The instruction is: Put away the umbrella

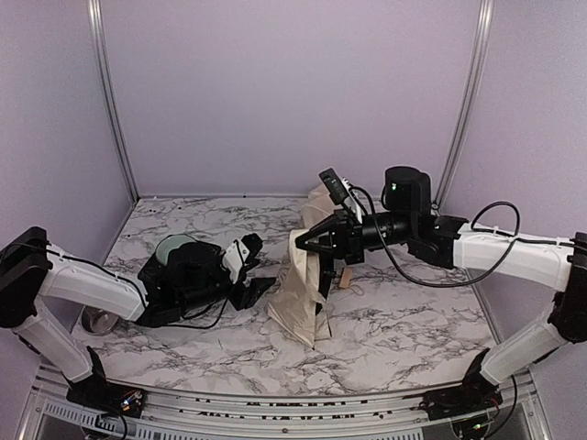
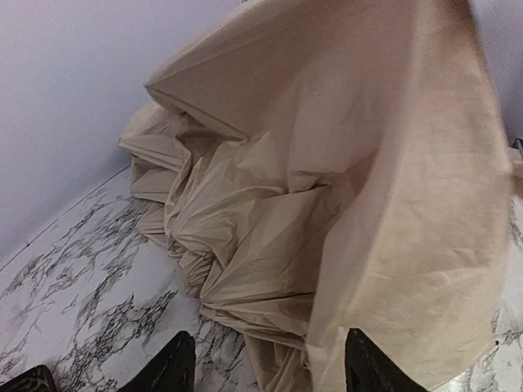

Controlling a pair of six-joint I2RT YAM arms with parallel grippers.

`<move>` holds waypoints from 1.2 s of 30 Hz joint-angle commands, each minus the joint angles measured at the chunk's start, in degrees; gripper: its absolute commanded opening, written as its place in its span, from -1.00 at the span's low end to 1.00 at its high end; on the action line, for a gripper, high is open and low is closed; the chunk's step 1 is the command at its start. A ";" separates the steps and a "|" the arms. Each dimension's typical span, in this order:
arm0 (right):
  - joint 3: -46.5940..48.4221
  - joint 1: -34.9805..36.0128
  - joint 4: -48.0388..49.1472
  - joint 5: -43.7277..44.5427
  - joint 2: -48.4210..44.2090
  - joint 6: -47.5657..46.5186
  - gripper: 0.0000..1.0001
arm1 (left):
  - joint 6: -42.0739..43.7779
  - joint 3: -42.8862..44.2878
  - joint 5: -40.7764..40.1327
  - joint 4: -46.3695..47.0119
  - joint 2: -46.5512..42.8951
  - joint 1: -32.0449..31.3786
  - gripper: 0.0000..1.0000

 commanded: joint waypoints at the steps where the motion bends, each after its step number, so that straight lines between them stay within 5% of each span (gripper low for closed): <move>1: -3.44 5.42 0.53 -1.10 3.74 2.27 -1.00 | -3.98 1.26 -4.70 -2.03 6.37 3.01 0.18; 6: -6.90 14.52 7.92 2.38 12.79 2.22 -1.00 | -6.90 2.99 -6.47 -1.29 10.23 3.99 0.15; 9: -6.08 17.63 2.48 5.82 18.59 -4.28 -0.99 | -6.50 2.71 -7.56 -1.28 8.79 4.16 0.15; 12: -3.12 20.10 -6.34 9.59 21.22 -10.17 -0.77 | -5.62 1.79 -8.18 -1.45 6.68 4.27 0.21; 14: -1.16 21.37 -12.58 12.50 19.69 -14.21 -0.50 | -5.22 1.23 -8.00 -1.88 5.53 4.27 0.25; 19: 4.86 21.71 -27.34 17.36 10.91 -21.92 0.70 | -4.94 1.01 -5.34 -4.69 2.23 4.12 0.33; 21: 8.96 21.70 -35.43 17.24 7.11 -25.09 0.98 | -4.65 0.74 -2.74 -6.11 -0.12 3.59 0.33; 25: 13.11 18.64 -38.21 23.78 -1.86 -27.44 1.00 | -3.65 -2.43 1.94 -7.25 -7.50 1.62 0.33; 28: 14.27 5.59 -34.10 20.45 -4.50 -26.41 1.00 | -4.35 -4.48 4.22 -8.49 -12.38 0.89 0.31; 32: 19.75 -7.32 -31.84 24.41 4.42 -28.59 0.99 | -4.75 -4.74 4.81 -12.30 -13.73 -1.13 0.33; 36: 31.66 -9.55 -40.93 26.97 19.01 -36.61 1.00 | -4.48 -4.78 3.75 -13.38 -12.20 -2.86 0.39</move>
